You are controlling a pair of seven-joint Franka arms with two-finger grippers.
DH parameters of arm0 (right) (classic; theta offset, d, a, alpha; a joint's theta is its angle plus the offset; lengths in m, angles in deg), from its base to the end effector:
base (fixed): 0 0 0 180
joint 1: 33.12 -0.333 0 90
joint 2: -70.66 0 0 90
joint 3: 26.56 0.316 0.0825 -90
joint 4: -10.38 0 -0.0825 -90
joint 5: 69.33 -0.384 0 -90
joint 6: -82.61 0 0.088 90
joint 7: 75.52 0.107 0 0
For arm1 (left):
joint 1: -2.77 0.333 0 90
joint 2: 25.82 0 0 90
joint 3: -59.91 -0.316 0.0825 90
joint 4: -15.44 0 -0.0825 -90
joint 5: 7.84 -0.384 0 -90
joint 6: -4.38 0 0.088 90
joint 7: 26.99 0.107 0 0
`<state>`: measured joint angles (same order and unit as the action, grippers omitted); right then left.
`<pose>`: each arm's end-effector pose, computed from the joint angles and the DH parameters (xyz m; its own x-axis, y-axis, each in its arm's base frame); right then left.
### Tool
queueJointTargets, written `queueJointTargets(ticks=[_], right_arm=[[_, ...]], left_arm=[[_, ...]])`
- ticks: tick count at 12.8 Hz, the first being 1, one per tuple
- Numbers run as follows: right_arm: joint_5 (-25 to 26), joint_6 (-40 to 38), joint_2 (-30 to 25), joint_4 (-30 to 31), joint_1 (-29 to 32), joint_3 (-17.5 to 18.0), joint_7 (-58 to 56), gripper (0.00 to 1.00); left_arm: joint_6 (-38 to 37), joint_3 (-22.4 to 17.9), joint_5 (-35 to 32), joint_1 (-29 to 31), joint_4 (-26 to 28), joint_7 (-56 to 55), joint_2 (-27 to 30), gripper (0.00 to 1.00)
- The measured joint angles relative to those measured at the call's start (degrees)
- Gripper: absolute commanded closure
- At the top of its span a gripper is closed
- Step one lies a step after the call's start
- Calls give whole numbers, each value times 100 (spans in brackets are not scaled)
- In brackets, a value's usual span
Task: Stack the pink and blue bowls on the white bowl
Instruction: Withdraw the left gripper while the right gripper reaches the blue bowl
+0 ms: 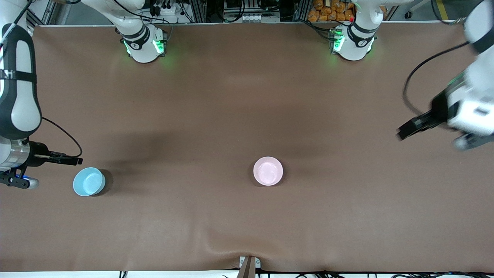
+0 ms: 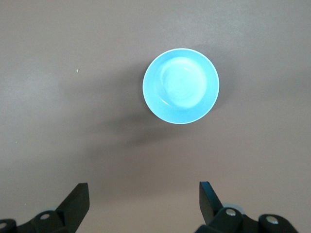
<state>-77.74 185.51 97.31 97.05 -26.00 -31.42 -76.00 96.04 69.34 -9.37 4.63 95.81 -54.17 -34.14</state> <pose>0.6577 -0.1189 0.3823 0.9574 -0.2260 -0.1795 -0.2461 -0.9643 -0.0982 0.5984 -0.0687 0.6238 0.9399 0.3379 0.0492 0.3372 -0.9412 0.0219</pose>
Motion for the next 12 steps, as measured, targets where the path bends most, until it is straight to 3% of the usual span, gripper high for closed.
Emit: queueJointTargets(ticks=[2, 6, 9, 12], right_arm=[[-30, 87, 168, 7, -25, 55, -14, 0], [-190, 1051, 890, 7, -94, 76, 14, 0], [-187, 1112, 989, -5, -89, 71, -66, 0], [-137, 1367, 1024, -6, -45, 17, -1057, 0]], left_arm=[[-226, 1, 10, 323, 54, 386, 283, 0], [-320, 3, 46, 637, 289, 612, 484, 0], [-320, 3, 47, 671, 475, 662, 495, 0], [-319, 4, 47, 723, 577, 745, 493, 0]])
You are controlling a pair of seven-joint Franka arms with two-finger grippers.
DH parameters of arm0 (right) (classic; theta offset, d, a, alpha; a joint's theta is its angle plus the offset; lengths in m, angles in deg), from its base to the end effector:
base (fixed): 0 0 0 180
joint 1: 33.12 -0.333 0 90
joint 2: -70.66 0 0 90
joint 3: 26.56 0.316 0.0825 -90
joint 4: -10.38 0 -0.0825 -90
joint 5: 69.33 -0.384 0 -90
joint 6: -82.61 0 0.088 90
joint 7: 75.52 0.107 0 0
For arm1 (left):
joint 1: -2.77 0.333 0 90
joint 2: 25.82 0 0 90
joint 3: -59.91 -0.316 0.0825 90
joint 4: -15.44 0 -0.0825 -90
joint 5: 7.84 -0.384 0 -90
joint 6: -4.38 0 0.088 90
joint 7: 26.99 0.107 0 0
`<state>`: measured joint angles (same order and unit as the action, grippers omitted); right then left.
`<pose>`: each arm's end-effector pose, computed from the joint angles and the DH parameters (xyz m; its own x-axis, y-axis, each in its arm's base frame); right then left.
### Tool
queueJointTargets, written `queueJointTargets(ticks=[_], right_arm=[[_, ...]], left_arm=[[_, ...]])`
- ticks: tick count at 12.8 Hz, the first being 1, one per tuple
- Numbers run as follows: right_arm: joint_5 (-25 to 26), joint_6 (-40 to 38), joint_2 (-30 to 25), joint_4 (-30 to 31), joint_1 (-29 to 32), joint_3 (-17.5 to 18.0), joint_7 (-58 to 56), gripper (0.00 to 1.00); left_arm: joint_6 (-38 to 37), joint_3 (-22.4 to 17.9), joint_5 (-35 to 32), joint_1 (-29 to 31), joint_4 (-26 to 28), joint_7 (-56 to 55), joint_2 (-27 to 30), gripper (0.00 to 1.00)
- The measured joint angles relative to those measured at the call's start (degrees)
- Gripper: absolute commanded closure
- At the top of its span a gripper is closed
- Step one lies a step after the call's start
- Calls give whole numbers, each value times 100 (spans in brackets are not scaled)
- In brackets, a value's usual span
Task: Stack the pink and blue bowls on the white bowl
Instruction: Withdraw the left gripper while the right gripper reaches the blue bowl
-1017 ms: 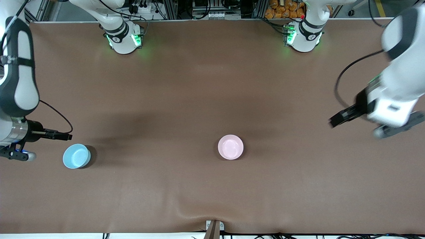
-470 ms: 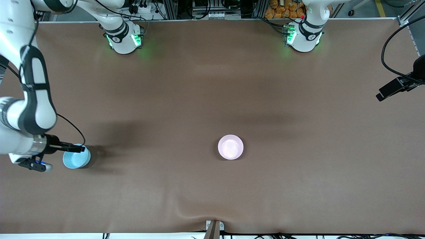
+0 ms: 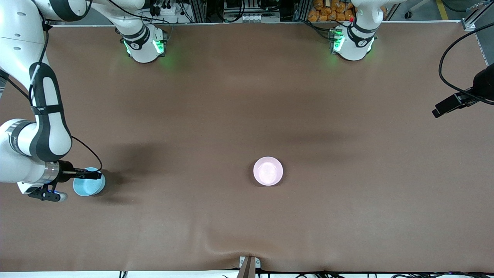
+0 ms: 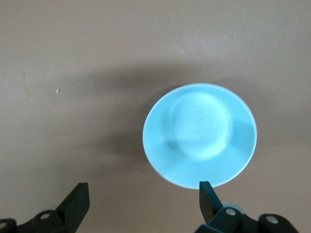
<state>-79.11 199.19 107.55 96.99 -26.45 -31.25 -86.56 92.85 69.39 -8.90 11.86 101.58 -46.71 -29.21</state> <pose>0.6862 -0.1193 0.2776 0.9924 -0.0714 -0.1003 -0.0828 -0.9900 -0.1146 0.5701 0.0011 0.6211 0.9433 0.3316 -0.0137 0.3314 -0.9434 -0.0142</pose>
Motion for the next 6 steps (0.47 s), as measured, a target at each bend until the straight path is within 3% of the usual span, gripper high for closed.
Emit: queueJointTargets(ticks=[6], right_arm=[[233, 1182, 567, 5, 464, -46, -1554, 0]], left_arm=[[5, 47, 129, 68, -16, 295, 7, 0]])
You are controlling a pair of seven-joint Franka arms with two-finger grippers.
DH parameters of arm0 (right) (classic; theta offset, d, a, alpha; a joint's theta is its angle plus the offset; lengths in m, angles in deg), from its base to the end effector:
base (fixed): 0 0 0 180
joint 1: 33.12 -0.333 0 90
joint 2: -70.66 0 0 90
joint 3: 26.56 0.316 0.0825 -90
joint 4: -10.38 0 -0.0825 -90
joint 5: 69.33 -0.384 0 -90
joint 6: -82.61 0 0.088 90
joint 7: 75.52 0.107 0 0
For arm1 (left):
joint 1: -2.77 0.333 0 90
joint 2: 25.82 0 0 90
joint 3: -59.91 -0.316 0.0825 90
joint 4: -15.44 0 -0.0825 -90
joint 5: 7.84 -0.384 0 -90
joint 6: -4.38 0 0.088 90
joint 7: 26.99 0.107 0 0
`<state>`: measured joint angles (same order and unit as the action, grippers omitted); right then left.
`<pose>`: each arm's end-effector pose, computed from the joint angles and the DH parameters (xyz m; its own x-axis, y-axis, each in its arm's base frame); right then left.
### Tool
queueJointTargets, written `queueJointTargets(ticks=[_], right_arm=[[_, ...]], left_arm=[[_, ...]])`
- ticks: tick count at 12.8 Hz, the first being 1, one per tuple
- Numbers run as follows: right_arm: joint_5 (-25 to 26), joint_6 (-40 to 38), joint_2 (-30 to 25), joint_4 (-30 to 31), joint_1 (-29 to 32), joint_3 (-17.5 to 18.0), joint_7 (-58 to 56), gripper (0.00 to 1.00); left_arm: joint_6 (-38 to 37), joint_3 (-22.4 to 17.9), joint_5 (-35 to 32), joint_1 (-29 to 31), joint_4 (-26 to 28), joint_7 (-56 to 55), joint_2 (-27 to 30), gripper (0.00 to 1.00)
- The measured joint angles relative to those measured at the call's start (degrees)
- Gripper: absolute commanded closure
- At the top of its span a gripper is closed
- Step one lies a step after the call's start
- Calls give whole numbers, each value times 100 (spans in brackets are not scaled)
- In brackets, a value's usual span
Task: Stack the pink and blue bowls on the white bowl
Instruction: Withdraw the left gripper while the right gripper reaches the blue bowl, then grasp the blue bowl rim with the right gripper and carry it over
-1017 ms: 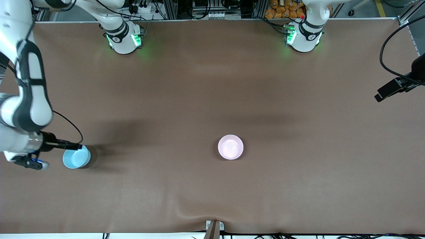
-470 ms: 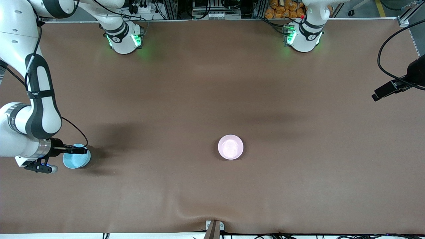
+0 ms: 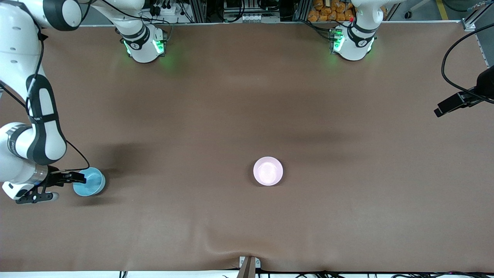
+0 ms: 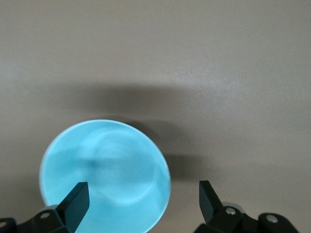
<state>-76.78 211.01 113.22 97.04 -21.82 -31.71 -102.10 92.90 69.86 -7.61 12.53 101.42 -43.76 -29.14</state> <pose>0.6857 -0.1879 0.2244 0.9930 0.1182 0.0078 0.1185 -0.9921 -0.0411 0.5699 0.0007 0.6232 0.9583 0.2854 -0.0162 0.2856 -0.9583 0.0097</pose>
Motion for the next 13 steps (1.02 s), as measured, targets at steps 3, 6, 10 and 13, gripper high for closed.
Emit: queueJointTargets(ticks=[3, 6, 10, 13], right_arm=[[4, 335, 240, -3, 21, 4, -26, 63], [4, 798, 377, -6, 80, -1, -200, 100], [4, 378, 379, -53, 86, 11, -307, 100], [-5, -161, 375, -179, 86, 31, -311, 100]], left_arm=[[-26, 53, 7, -6, -1, 219, 2, 0], [-177, 42, 7, 7, -1, 237, 30, 0], [-229, 29, 7, 19, 0, 237, 36, 0], [-248, 36, 7, 19, 7, 237, 41, 0]])
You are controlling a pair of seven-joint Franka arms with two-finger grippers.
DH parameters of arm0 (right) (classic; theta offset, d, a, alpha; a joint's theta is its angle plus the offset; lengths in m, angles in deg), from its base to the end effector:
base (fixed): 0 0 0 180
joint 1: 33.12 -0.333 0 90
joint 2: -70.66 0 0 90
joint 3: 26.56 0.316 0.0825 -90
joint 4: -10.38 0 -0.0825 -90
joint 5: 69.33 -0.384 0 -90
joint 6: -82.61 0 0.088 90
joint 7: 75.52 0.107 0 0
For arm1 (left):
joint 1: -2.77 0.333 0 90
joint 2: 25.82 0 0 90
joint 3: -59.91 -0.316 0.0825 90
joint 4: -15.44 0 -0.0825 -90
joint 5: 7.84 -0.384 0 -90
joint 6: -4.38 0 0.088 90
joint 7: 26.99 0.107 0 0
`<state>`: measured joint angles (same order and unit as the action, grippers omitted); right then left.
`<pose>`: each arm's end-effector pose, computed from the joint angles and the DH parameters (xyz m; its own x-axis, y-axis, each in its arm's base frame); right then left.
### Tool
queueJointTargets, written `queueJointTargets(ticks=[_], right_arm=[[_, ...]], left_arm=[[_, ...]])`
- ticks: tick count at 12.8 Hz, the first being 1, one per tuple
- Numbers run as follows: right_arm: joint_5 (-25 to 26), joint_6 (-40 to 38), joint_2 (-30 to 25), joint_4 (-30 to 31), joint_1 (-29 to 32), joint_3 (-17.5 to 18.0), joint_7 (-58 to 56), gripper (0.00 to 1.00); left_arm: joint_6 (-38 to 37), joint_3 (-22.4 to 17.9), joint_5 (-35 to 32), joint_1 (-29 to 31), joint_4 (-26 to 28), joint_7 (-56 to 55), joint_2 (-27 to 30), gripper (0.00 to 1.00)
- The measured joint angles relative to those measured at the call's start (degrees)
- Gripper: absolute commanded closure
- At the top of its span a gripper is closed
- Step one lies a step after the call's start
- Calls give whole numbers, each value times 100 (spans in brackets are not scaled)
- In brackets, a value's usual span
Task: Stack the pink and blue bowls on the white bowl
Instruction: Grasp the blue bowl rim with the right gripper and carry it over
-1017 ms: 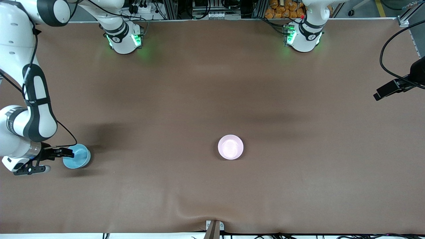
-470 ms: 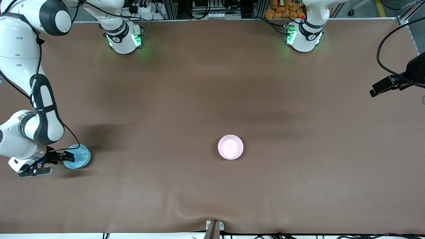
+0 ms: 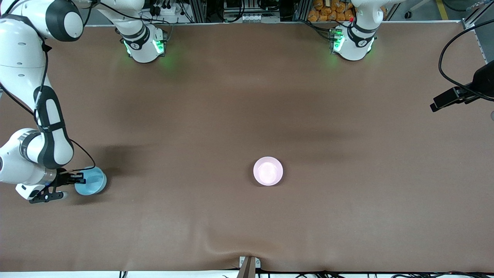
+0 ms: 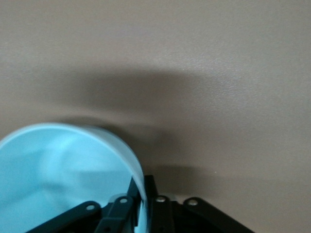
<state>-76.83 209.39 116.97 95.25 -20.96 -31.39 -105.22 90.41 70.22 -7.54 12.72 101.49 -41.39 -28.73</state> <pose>0.6818 -0.1937 0.1889 0.9854 0.1640 -0.0454 0.1606 -0.9846 -0.0695 0.5631 -0.0014 0.6230 0.9689 0.2420 -0.0523 0.2424 -0.9702 0.0014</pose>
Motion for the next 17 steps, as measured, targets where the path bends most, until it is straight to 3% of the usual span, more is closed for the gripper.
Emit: queueJointTargets(ticks=[5, 8, 13, 17], right_arm=[[-7, -1216, -66, -855, -80, 84, 0, 100], [-17, -1383, -254, -1132, -272, 159, 0, 100], [-108, -1603, -876, -1207, -414, 782, 684, 100], [-146, -1799, -954, -1155, -884, 1410, 1986, 100]], left_arm=[[-14, 4, 0, 0, 37, 0, 13, 0], [15, 3, 0, 0, 64, 0, 13, 0], [91, 2, 0, 1, 114, 0, 13, 0], [98, 2, 0, 1, 139, 0, 13, 0]])
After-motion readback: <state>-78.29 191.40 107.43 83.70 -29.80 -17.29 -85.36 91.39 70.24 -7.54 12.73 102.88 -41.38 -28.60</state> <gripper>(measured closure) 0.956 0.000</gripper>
